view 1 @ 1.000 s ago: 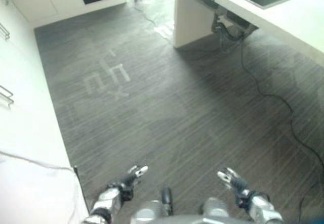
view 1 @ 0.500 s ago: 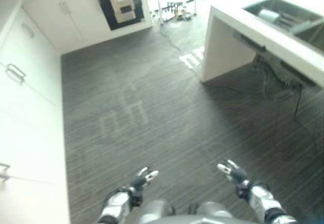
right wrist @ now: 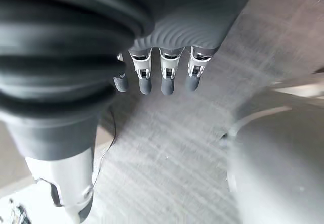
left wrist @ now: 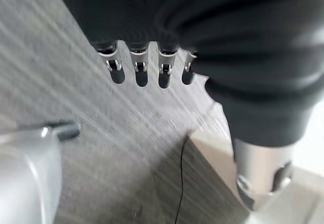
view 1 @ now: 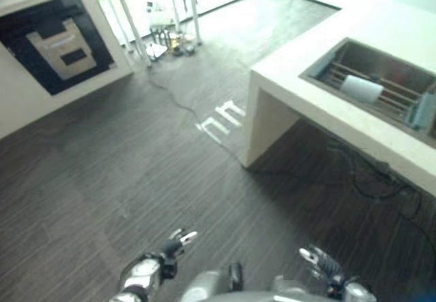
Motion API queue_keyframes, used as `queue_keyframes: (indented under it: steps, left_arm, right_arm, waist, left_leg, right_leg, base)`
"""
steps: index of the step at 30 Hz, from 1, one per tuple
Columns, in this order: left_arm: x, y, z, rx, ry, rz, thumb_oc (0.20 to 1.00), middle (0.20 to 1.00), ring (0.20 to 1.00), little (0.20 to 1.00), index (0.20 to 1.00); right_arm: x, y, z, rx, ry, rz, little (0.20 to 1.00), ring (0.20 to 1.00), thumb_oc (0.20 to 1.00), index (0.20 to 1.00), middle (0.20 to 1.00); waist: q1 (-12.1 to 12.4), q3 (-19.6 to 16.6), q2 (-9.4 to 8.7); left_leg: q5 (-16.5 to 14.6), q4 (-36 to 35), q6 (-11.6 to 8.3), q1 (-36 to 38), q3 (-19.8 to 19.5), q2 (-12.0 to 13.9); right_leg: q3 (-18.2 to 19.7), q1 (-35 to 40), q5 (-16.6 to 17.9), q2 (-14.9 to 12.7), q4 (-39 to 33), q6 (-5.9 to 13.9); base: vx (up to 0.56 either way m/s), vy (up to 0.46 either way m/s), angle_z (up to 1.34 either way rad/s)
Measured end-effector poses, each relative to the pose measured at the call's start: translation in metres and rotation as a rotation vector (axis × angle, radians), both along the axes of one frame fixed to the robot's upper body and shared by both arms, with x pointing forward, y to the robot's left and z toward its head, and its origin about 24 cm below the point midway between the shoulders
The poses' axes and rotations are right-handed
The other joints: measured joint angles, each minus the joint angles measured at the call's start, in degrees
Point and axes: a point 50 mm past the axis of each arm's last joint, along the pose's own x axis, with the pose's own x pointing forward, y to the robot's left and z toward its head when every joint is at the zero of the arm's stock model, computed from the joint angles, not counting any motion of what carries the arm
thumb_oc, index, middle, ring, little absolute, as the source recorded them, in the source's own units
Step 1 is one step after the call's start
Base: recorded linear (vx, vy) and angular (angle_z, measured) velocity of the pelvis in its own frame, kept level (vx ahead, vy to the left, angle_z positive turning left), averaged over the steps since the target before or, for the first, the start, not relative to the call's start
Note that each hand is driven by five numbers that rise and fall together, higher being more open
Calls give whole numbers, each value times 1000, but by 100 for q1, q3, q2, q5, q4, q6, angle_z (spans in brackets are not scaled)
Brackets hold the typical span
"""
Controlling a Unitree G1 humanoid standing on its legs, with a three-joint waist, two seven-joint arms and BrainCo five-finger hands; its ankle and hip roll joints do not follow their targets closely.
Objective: Place the dishes in the dishwasher.
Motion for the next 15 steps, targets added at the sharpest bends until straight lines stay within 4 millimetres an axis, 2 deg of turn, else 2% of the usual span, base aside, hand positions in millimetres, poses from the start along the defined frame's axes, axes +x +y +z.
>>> queue_keyframes:
  steps: [1,2,3,4,5,6,7,8,9,10,11,12,13,14,15]
  left_arm:
    - [-2,0,-1,1,3,3,1000,1000,1000,1000,1000]
    - [-2,-3,-1,-7,-1,2,1000,1000,1000,1000,1000]
    - [-1,-7,-1,-20,-9,-1,1000,1000,1000,1000,1000]
    - [8,-4,5,-12,-47,-11,1000,1000,1000,1000,1000]
    - [12,7,10,13,-77,-25,1000,1000,1000,1000,1000]
    - [13,8,13,15,-94,-26,1000,1000,1000,1000,1000]
    - [-6,14,5,16,-42,29,1000,1000,1000,1000,1000]
    - [-18,10,-1,7,2,31,1000,1000,1000,1000,1000]
    - [-25,7,-4,0,22,22,1000,1000,1000,1000,1000]
    - [-31,1,-8,-13,43,3,1000,1000,1000,1000,1000]
    - [-32,-3,-9,-18,45,6,1000,1000,1000,1000,1000]
    - [-30,-3,-8,-17,40,9,1000,1000,1000,1000,1000]
    - [-30,-2,-8,-11,40,20,1000,1000,1000,1000,1000]
    - [-29,1,-8,-4,35,33,1000,1000,1000,1000,1000]
    - [-29,2,-7,-4,32,45,1000,1000,1000,1000,1000]
  right_arm:
    - [6,0,2,-4,-17,9,1000,1000,1000,1000,1000]
    - [18,-3,7,-16,-50,13,1000,1000,1000,1000,1000]
    - [29,-8,13,-33,-92,15,1000,1000,1000,1000,1000]
    - [32,-4,13,-23,-97,15,1000,1000,1000,1000,1000]
    - [29,6,9,3,-77,9,1000,1000,1000,1000,1000]
    - [22,5,5,-7,-45,-4,1000,1000,1000,1000,1000]
    - [22,9,3,-4,-28,11,1000,1000,1000,1000,1000]
    - [26,9,6,-5,-57,9,1000,1000,1000,1000,1000]
    - [28,9,7,-5,-57,7,1000,1000,1000,1000,1000]
    - [27,6,7,-11,-54,4,1000,1000,1000,1000,1000]
    - [29,4,8,-22,-60,4,1000,1000,1000,1000,1000]
    - [30,5,9,-23,-62,11,1000,1000,1000,1000,1000]
    - [30,7,8,-19,-63,16,1000,1000,1000,1000,1000]
    - [30,10,7,-16,-53,13,1000,1000,1000,1000,1000]
    - [22,11,4,-11,-36,5,1000,1000,1000,1000,1000]
  waist:
    - [18,28,103]
    - [-2,126,298]
    - [7,223,478]
    - [103,433,86]
    - [99,488,-393]
    - [199,487,-504]
    - [459,453,-525]
    - [403,396,-295]
    - [415,380,-197]
    - [403,307,-99]
    - [334,244,-12]
    - [239,171,17]
    - [195,157,10]
    - [208,182,-109]
    - [184,105,-213]
  left_leg:
    - [10,-303,-10,236,103,32]
    - [14,-496,-50,395,317,150]
    - [-165,-342,-567,359,363,285]
    - [-88,667,-1066,-4,488,102]
    - [-564,1660,-194,-577,338,11]
    - [-760,1244,-406,-535,1,401]
    - [-838,1122,-437,-282,320,598]
    - [-797,796,-479,-18,350,818]
    - [-683,436,-546,250,366,880]
    - [-653,172,-596,500,412,906]
    - [-665,64,-647,665,508,898]
    - [-682,93,-781,692,547,902]
    - [-692,276,-930,716,643,854]
    - [-778,1211,-1187,363,802,844]
    - [-951,1350,-1143,130,787,868]
  right_leg:
    - [-421,-361,-70,-219,-130,-104]
    - [-1000,-769,-90,-375,-1178,-192]
    - [-1169,-903,98,-168,-2479,-188]
    - [-1071,-901,695,-359,-3651,-444]
    - [-951,-876,1427,-897,-4236,-349]
    - [-1040,-876,1763,-1147,-4187,-82]
    - [-1038,-878,1734,-1017,-4060,-191]
    - [-1114,-751,1599,-737,-3566,-47]
    - [-1143,-609,1394,-636,-3223,-1]
    - [-1167,-323,1162,-490,-3129,-89]
    - [-1185,-77,916,-271,-3256,-264]
    - [-1201,112,1033,-2,-3836,-496]
    - [-1384,454,1264,115,-4442,-846]
    - [-1305,718,1312,1,-4717,-846]
    - [-1255,865,1312,-70,-4856,-843]
  base:
    - [60,-4,-83]
    - [36,-39,-91]
    - [47,-69,-79]
    - [47,-75,-11]
    - [34,-92,39]
    - [53,-119,-7]
    - [57,-119,-22]
    - [67,-183,-60]
    - [37,-168,-19]
    - [50,-229,-50]
    - [57,-276,-59]
    - [62,-310,-61]
    - [59,-317,-76]
    - [63,-299,-72]
    - [62,-317,-63]
